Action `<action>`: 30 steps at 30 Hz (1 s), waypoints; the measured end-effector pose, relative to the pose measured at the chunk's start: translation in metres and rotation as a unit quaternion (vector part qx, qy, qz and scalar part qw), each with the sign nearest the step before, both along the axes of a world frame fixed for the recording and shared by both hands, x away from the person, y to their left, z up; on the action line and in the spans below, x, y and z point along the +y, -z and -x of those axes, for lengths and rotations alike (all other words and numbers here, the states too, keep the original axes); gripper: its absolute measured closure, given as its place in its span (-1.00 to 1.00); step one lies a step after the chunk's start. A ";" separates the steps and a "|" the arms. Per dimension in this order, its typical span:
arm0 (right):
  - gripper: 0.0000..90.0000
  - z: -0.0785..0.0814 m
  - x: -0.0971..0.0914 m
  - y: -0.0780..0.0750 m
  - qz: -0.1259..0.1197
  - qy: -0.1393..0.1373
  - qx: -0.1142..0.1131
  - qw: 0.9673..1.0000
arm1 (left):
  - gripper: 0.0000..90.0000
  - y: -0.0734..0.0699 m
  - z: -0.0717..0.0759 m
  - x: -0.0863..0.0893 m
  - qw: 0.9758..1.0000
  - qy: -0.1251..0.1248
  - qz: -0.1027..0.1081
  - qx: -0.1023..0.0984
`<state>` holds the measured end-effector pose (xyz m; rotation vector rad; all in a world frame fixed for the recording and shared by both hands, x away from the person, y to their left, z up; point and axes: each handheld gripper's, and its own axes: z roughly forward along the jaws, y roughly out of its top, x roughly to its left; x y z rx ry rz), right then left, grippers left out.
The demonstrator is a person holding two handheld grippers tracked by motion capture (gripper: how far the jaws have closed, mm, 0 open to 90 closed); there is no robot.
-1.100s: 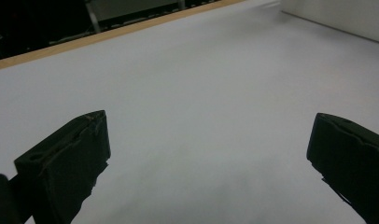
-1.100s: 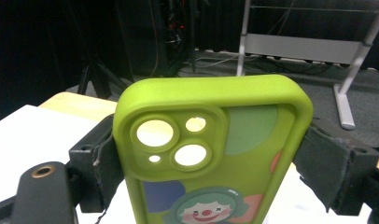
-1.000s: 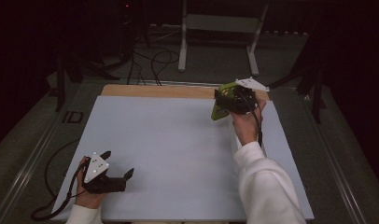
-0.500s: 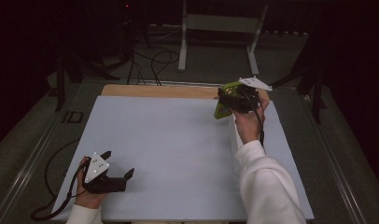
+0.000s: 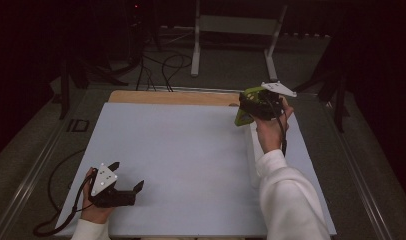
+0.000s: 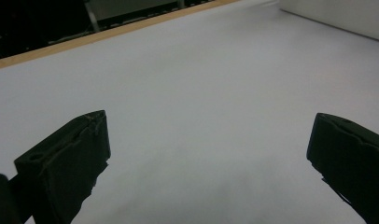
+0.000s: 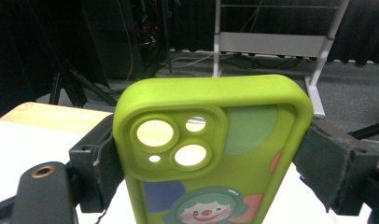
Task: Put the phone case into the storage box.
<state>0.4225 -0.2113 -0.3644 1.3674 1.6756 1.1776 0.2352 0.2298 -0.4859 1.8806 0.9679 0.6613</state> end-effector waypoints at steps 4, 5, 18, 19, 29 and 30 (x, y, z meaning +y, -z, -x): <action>-0.64 -0.001 -0.004 -0.001 0.002 0.007 0.000 1.000 | -1.00 0.000 0.000 0.000 1.000 0.000 0.000 0.000; -0.64 -0.001 -0.004 -0.001 0.002 0.008 -0.001 1.000 | -1.00 0.000 0.000 0.000 1.000 0.000 0.000 0.000; -0.64 -0.003 -0.014 -0.003 0.001 0.027 0.000 1.000 | -1.00 0.000 0.000 0.000 1.000 0.002 -0.002 0.001; -0.64 -0.003 -0.014 -0.003 0.002 0.028 -0.001 1.000 | -1.00 0.000 0.000 0.000 1.000 0.001 -0.002 0.001; -0.64 -0.003 -0.024 0.001 0.000 0.047 0.004 0.999 | -1.00 0.000 0.000 -0.001 1.000 0.001 -0.003 0.000; -0.64 -0.003 -0.025 0.002 -0.001 0.049 0.005 0.999 | -1.00 0.000 0.000 -0.001 1.000 0.001 -0.002 0.000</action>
